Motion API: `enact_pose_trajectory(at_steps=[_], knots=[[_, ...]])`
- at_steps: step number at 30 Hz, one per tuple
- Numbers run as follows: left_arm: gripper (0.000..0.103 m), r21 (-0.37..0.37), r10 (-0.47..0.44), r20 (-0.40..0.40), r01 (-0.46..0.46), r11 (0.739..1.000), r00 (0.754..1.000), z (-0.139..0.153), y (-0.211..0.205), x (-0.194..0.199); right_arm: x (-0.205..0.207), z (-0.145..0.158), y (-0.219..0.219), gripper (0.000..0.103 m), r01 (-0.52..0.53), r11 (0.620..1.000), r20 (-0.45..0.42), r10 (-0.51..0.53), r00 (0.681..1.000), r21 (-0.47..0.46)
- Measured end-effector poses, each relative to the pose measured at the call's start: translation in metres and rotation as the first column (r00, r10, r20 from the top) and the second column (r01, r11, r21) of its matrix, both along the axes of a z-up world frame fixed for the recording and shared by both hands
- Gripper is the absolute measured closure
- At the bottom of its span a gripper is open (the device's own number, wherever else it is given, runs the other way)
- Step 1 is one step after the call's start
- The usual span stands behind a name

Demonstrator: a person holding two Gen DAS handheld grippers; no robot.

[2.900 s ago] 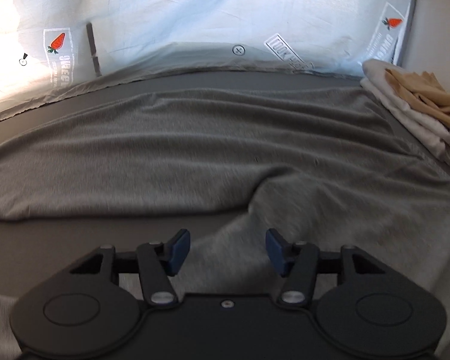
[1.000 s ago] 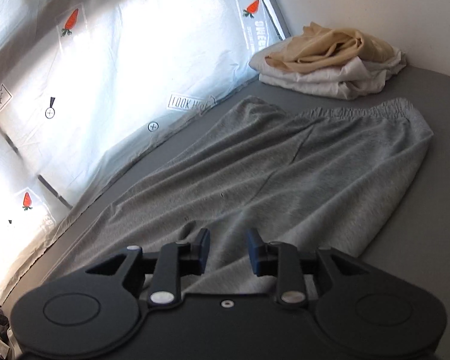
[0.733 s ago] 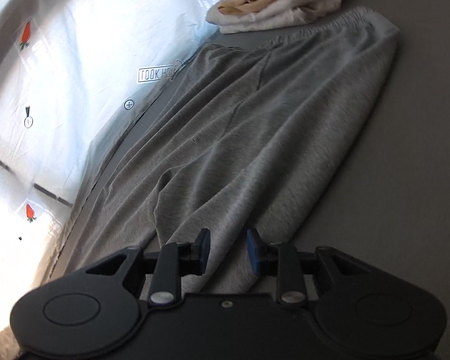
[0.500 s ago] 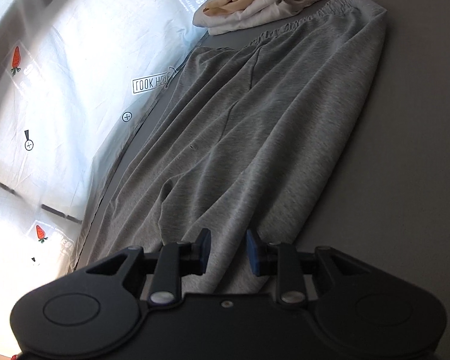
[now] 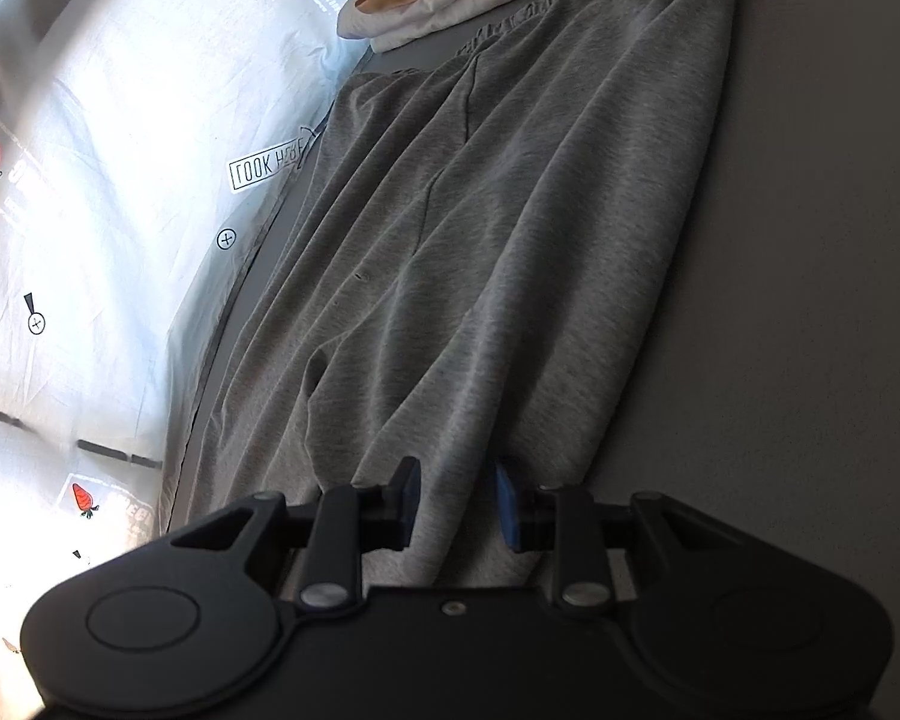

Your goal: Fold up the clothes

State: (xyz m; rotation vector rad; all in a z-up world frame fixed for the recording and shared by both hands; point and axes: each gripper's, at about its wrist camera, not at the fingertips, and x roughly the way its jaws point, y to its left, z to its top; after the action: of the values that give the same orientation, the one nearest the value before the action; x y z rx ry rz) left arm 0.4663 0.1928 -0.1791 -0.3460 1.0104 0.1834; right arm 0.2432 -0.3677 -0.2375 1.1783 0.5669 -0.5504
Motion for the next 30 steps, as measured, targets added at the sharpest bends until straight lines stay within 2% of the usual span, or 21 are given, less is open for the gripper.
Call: enact_pose_trajectory(at_steps=[1, 2, 3, 5, 12, 15, 18, 20, 24, 30], knots=[[0.081, 0.005, 0.002, 0.003, -0.002, 1.000, 1.000, 0.000, -0.001, 0.002, 0.003, 0.001, 0.000, 0.081, -0.005, 1.000, 0.003, 0.005, 1.000, -0.003], [0.093, 0.006, 0.003, 0.009, -0.004, 1.000, 1.000, 0.001, -0.001, 0.003, 0.006, 0.003, 0.001, 0.091, -0.012, 1.000, 0.003, 0.012, 1.000, -0.011], [0.102, 0.002, 0.004, 0.018, -0.004, 1.000, 1.000, 0.003, 0.000, 0.004, 0.009, 0.005, 0.001, 0.095, -0.018, 1.000, 0.004, 0.018, 1.000, -0.023], [0.102, -0.003, 0.025, 0.056, -0.024, 1.000, 0.998, 0.012, 0.002, 0.002, 0.010, 0.015, 0.001, 0.101, -0.025, 0.998, 0.017, 0.026, 1.000, -0.062], [0.102, -0.080, 0.095, 0.193, -0.081, 0.994, 0.977, 0.059, 0.016, -0.025, -0.011, 0.058, -0.001, 0.102, -0.024, 0.984, 0.105, 0.043, 0.993, -0.174], [0.102, -0.113, 0.127, 0.249, -0.101, 0.988, 0.960, 0.078, 0.024, -0.049, -0.025, 0.073, -0.002, 0.102, -0.025, 0.982, 0.137, 0.051, 0.989, -0.189], [0.102, -0.149, 0.149, 0.291, -0.109, 0.983, 0.945, 0.091, 0.033, -0.078, -0.042, 0.078, 0.002, 0.102, -0.022, 0.981, 0.151, 0.052, 0.987, -0.190], [0.102, -0.148, 0.154, 0.302, -0.113, 0.982, 0.941, 0.097, 0.037, -0.099, -0.057, 0.078, 0.004, 0.102, -0.028, 0.981, 0.148, 0.058, 0.987, -0.194], [0.102, -0.110, 0.166, 0.281, -0.139, 0.984, 0.945, 0.093, 0.040, -0.139, -0.087, 0.070, 0.010, 0.102, -0.063, 0.975, 0.092, 0.084, 0.992, -0.211], [0.102, -0.066, 0.238, 0.118, -0.232, 0.971, 0.964, 0.057, 0.045, -0.184, -0.102, 0.044, 0.012, 0.102, -0.166, 0.963, -0.083, 0.152, 0.985, -0.214]])
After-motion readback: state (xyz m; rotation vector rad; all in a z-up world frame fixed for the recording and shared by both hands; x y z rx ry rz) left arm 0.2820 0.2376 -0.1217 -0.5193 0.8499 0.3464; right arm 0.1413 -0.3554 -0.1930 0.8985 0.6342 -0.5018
